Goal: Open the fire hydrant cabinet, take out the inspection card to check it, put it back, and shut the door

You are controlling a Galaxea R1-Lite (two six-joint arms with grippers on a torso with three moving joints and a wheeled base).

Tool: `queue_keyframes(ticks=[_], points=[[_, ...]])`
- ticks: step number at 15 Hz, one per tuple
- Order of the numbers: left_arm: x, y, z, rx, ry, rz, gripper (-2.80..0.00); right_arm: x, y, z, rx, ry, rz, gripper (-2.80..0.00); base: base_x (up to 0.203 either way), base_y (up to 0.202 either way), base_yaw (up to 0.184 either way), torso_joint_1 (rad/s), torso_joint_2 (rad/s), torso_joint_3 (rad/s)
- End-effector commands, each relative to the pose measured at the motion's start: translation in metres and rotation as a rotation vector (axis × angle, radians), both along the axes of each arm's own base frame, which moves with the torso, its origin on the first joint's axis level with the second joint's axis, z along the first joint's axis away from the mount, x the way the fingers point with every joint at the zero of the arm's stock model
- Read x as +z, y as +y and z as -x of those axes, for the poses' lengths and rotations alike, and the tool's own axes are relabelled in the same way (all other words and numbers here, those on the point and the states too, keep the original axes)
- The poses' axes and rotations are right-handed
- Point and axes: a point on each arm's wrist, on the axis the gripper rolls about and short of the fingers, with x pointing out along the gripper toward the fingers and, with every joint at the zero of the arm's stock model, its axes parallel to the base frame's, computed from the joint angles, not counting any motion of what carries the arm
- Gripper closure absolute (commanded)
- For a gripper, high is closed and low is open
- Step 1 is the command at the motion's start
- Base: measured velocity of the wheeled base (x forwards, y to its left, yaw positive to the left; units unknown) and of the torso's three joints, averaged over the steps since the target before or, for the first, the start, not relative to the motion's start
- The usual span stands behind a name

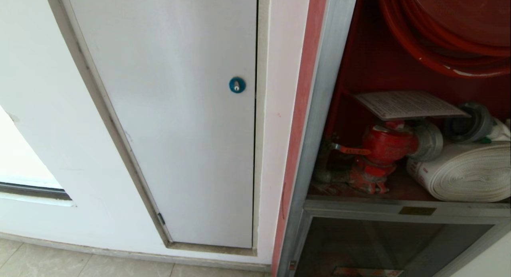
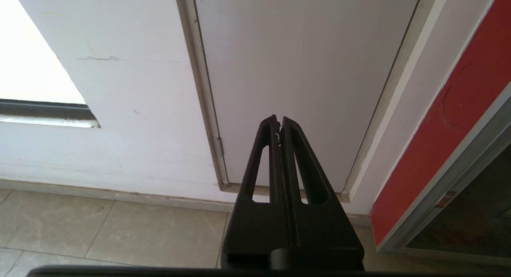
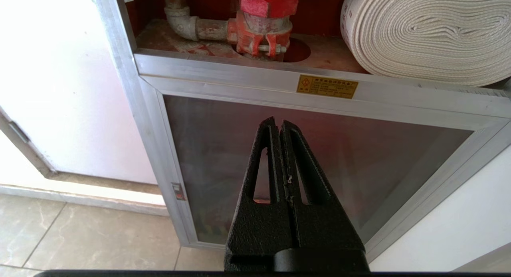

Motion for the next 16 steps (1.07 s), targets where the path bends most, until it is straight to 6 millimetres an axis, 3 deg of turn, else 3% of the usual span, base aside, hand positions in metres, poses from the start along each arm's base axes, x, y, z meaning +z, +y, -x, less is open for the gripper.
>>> queue_keyframes(ticks=[1, 16], points=[[-0.0012, 0.0000, -0.0005, 0.000, 0.006, 0.000, 0.00, 0.0000, 0.0000, -0.0001, 0.001, 0.002, 0.000, 0.00, 0.000, 0.000, 0.000, 0.000, 0.00, 0.000], [-0.0012, 0.0000, -0.0005, 0.000, 0.006, 0.000, 0.00, 0.0000, 0.0000, -0.0001, -0.001, 0.002, 0.001, 0.00, 0.000, 0.000, 0.000, 0.000, 0.00, 0.000]])
